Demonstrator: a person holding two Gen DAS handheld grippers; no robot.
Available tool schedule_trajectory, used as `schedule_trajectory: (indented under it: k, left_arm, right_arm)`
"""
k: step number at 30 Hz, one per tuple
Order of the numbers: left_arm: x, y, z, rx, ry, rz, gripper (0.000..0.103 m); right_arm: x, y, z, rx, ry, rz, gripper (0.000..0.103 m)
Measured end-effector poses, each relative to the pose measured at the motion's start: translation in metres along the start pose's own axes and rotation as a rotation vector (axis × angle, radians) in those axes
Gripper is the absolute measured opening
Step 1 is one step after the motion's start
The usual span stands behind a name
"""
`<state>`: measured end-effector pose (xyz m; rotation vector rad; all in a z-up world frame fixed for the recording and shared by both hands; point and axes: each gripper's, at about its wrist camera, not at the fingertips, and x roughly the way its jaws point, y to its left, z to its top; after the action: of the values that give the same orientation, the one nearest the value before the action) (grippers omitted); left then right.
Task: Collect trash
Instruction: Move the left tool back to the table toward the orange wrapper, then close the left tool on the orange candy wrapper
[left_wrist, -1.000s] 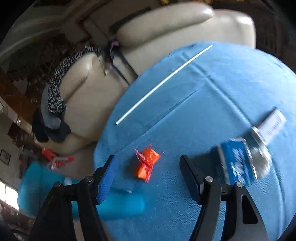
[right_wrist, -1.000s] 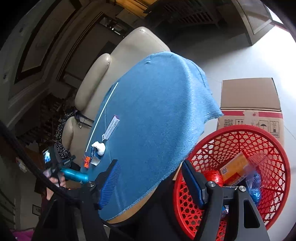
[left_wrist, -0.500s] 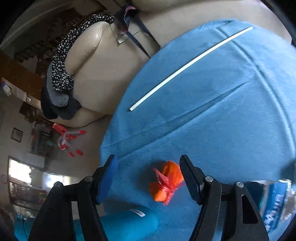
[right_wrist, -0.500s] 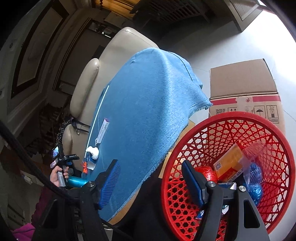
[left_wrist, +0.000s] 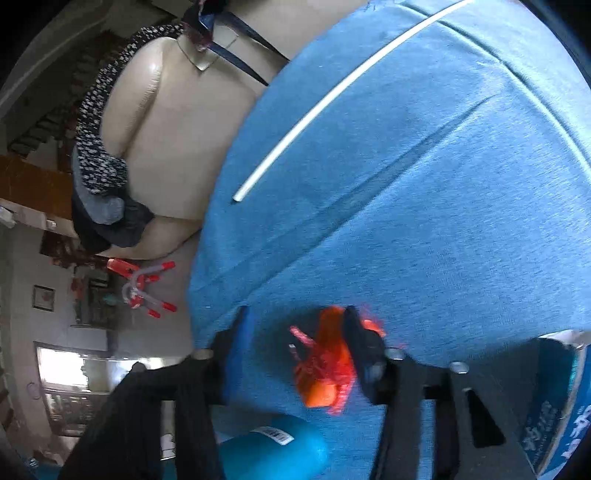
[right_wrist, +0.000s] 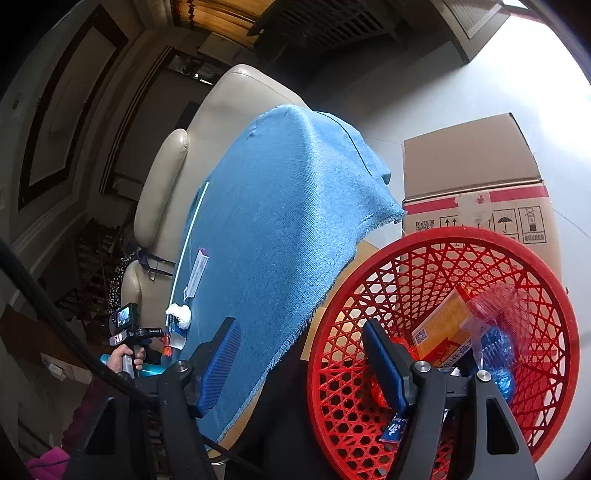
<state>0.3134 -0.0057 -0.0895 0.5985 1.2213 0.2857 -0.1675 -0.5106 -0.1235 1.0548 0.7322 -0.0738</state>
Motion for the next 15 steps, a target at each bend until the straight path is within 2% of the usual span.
schedule_trajectory:
  k: [3,9,11,12,13,15]
  left_arm:
    - [0.000,-0.001,0.001,0.007,-0.001,-0.025,0.037]
    - [-0.014,-0.001,0.000,0.029,-0.025,-0.084,0.037]
    - [-0.019,-0.004,-0.002,0.043,-0.039,-0.075,0.041]
    - [-0.020,-0.004,-0.002,0.046,-0.041,-0.077,0.049]
    - [-0.021,-0.003,-0.002,0.046,-0.043,-0.075,0.052]
    - [-0.018,-0.003,-0.002,0.046,-0.040,-0.061,0.053]
  right_arm:
    - [0.000,0.000,0.000,0.001,0.000,0.000,0.072]
    - [0.002,0.001,-0.001,-0.002,-0.001,-0.001,0.072]
    - [0.005,0.000,-0.002,0.001,0.003,-0.001,0.072]
    - [0.006,0.001,-0.002,0.002,0.007,0.000,0.072]
    - [0.008,0.001,-0.003,0.001,0.010,0.001,0.072]
    - [0.010,0.003,-0.003,-0.008,0.016,0.000,0.072]
